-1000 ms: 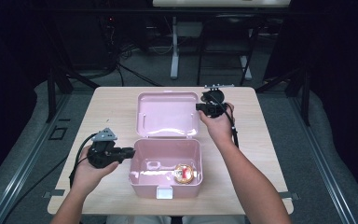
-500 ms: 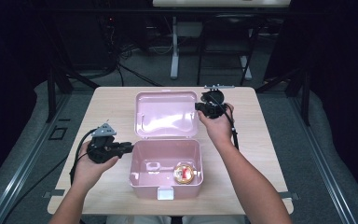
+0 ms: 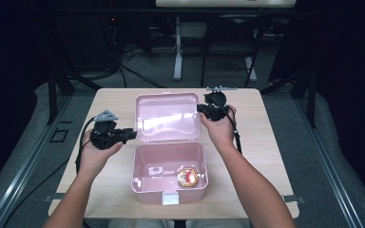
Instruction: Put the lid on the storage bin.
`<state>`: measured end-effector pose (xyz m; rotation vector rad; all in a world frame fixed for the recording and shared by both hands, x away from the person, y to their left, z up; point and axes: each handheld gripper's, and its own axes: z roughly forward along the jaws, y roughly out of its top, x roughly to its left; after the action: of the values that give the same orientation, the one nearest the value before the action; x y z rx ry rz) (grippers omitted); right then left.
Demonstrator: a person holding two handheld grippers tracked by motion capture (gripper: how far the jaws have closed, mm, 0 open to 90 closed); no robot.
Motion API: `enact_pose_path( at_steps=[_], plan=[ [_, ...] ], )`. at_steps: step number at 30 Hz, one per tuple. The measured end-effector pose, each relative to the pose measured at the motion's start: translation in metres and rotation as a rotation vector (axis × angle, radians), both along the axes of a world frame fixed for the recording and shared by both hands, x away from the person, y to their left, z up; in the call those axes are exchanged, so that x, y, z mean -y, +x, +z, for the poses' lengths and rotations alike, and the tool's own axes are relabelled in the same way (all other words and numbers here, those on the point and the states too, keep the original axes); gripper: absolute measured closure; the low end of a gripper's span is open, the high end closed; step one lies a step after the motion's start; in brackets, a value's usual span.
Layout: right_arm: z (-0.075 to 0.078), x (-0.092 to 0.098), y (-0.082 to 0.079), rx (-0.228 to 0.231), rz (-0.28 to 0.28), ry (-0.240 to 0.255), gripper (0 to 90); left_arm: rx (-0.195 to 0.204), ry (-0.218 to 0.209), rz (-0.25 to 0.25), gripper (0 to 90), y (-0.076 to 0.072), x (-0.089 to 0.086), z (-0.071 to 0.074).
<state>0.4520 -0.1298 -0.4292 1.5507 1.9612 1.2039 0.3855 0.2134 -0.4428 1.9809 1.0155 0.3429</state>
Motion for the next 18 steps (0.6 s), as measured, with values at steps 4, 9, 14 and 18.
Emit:
enact_pose_path(
  at_steps=[4, 9, 14, 18],
  plan=[
    [0.001, 0.000, -0.001, 0.000, 0.001, 0.002, 86.5, 0.015, -0.020, 0.037, 71.9, 0.009, 0.001, 0.006],
    [0.000, 0.000, -0.001, 0.004, -0.001, 0.006, 86.6, 0.012, -0.033, 0.070, 72.1, 0.020, 0.003, 0.012],
    [0.001, 0.000, -0.002, 0.008, 0.005, 0.008, 86.7, 0.020, -0.012, 0.101, 72.3, 0.030, 0.007, 0.016],
    [0.001, -0.001, -0.002, 0.010, 0.004, 0.012, 86.9, 0.018, 0.005, 0.132, 72.7, 0.039, 0.010, 0.016]
  ],
)
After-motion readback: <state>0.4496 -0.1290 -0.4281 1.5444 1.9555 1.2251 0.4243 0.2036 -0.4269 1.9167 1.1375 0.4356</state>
